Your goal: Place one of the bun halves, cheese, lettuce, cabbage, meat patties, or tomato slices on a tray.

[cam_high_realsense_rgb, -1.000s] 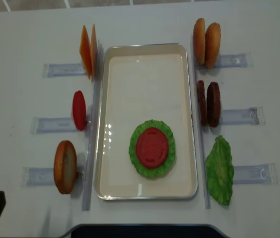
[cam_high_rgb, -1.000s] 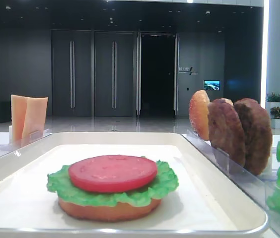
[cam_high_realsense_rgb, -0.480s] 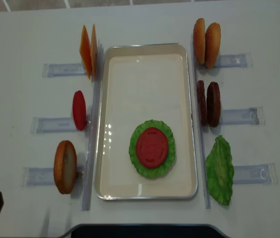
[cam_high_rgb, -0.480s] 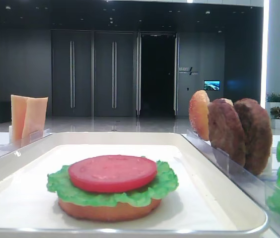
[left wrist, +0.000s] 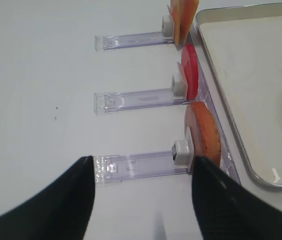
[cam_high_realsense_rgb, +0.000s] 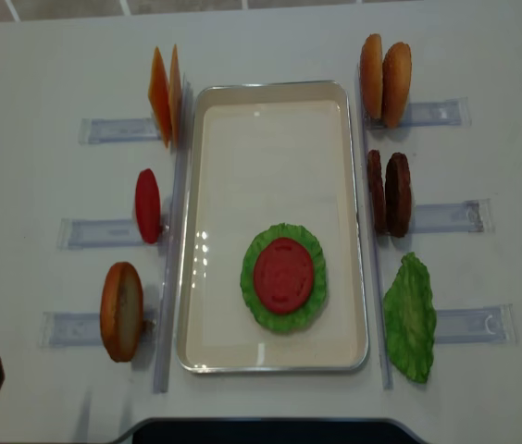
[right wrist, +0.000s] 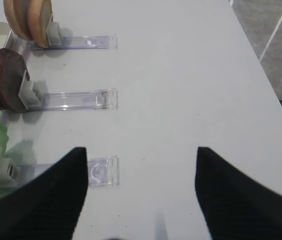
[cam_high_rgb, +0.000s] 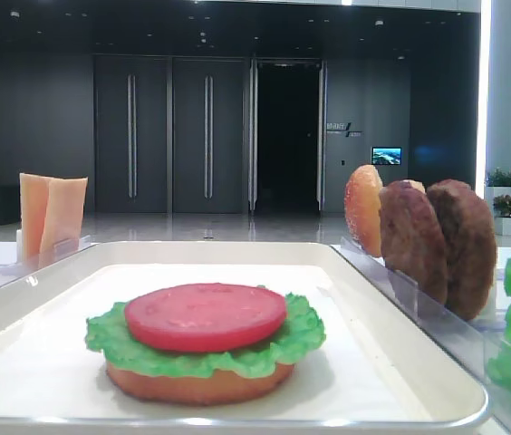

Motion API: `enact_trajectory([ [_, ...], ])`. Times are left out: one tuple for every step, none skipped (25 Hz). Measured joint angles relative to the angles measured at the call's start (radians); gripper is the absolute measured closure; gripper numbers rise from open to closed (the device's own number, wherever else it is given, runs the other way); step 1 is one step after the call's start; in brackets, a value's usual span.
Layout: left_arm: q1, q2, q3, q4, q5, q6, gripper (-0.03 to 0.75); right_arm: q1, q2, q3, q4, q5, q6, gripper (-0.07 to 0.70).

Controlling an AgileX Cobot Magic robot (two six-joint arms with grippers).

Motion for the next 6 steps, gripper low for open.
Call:
enact_trajectory([
  [0.000, 0.000, 0.000, 0.000, 0.000, 0.000, 0.245, 0.000, 0.000, 0.000, 0.000, 0.000, 0.000, 0.161],
  [0.000, 0.000, 0.000, 0.000, 0.000, 0.000, 0.245, 0.000, 0.000, 0.000, 0.000, 0.000, 0.000, 0.161],
  [0.005, 0.000, 0.000, 0.000, 0.000, 0.000, 0.245, 0.000, 0.000, 0.000, 0.000, 0.000, 0.000, 0.161],
  [0.011, 0.000, 0.000, 0.000, 0.000, 0.000, 0.245, 0.000, 0.000, 0.000, 0.000, 0.000, 0.000, 0.161],
  [0.017, 0.000, 0.000, 0.000, 0.000, 0.000, 0.245, 0.000, 0.000, 0.000, 0.000, 0.000, 0.000, 0.161],
  [0.018, 0.000, 0.000, 0.000, 0.000, 0.000, 0.245, 0.000, 0.000, 0.000, 0.000, 0.000, 0.000, 0.161],
])
